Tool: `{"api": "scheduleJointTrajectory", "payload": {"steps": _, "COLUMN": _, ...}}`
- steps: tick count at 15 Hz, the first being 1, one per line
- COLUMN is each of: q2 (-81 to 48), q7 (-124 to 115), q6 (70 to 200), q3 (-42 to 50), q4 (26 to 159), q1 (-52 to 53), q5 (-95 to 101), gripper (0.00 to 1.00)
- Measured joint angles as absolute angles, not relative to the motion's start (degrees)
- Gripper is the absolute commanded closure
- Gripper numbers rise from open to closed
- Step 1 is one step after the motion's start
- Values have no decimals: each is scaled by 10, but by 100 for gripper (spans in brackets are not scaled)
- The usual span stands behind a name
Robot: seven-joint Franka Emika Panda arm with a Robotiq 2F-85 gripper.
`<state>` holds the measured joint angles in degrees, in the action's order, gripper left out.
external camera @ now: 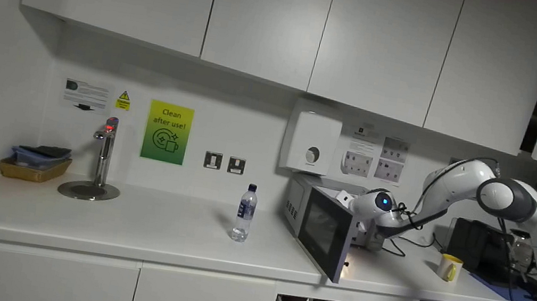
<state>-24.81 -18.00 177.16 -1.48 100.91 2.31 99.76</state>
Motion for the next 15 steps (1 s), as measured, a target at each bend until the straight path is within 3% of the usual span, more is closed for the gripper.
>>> {"api": "scheduleJointTrajectory", "payload": {"steps": 5, "q2": -197, "q7": -180, "q6": 1772, "q3": -18, "q4": 1065, "q1": 24, "q5": 982, "gripper": 79}}
{"api": "scheduleJointTrajectory", "payload": {"steps": 8, "q2": -163, "q7": -182, "q6": 1772, "q3": -18, "q4": 1101, "q1": 24, "q5": 964, "gripper": 69}}
{"api": "scheduleJointTrajectory", "payload": {"steps": 13, "q2": -96, "q7": -200, "q6": 1769, "q3": -17, "q4": 1164, "q1": 23, "q5": 947, "gripper": 68}}
{"api": "scheduleJointTrajectory", "payload": {"steps": 15, "q2": -66, "q7": -216, "q6": 1766, "q3": -17, "q4": 1191, "q1": 23, "q5": 946, "gripper": 51}}
